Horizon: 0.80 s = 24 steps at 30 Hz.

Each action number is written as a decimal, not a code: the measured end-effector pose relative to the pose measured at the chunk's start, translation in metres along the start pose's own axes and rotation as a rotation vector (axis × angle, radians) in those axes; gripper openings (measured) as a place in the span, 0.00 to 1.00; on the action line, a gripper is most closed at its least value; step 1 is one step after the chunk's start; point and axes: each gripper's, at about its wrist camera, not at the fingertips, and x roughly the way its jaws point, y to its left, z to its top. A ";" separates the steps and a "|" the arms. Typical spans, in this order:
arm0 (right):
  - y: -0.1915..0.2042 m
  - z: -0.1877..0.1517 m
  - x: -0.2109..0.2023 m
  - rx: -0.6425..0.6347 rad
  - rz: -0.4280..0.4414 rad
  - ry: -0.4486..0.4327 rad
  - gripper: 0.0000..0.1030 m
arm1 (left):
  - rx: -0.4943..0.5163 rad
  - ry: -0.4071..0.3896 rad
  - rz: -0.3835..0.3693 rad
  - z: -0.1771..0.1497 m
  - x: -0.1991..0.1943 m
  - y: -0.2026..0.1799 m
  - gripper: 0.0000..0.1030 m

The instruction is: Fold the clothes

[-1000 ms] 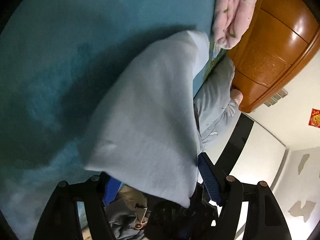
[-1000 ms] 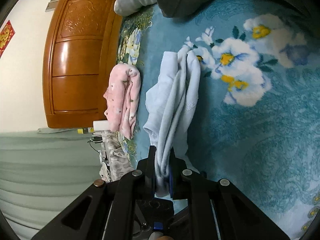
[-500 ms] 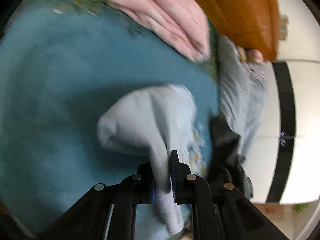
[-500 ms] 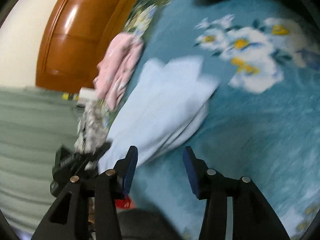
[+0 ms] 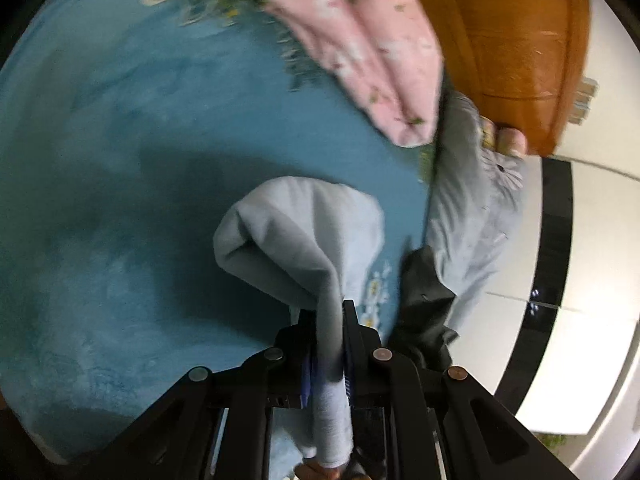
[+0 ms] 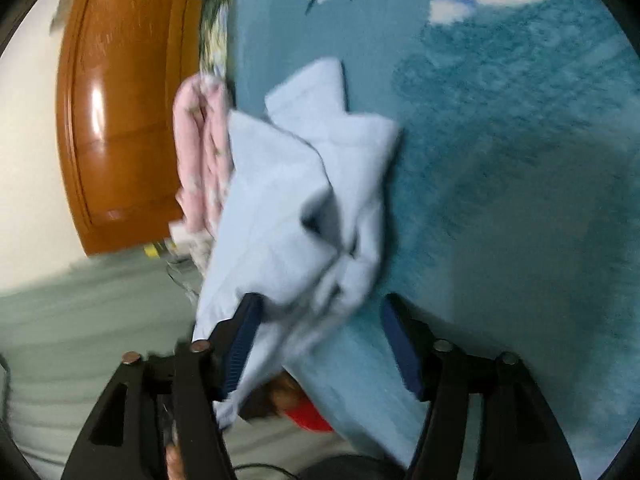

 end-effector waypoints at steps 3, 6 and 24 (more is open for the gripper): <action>0.007 0.007 0.002 0.006 0.045 -0.034 0.73 | 0.021 0.000 0.003 0.005 -0.003 -0.002 0.13; 0.012 0.015 0.009 0.007 0.011 -0.048 0.73 | 0.034 -0.006 0.027 0.006 -0.009 0.007 0.13; 0.264 0.048 0.063 -0.550 -0.177 0.000 0.12 | 0.440 -0.078 0.120 0.088 -0.077 -0.081 0.05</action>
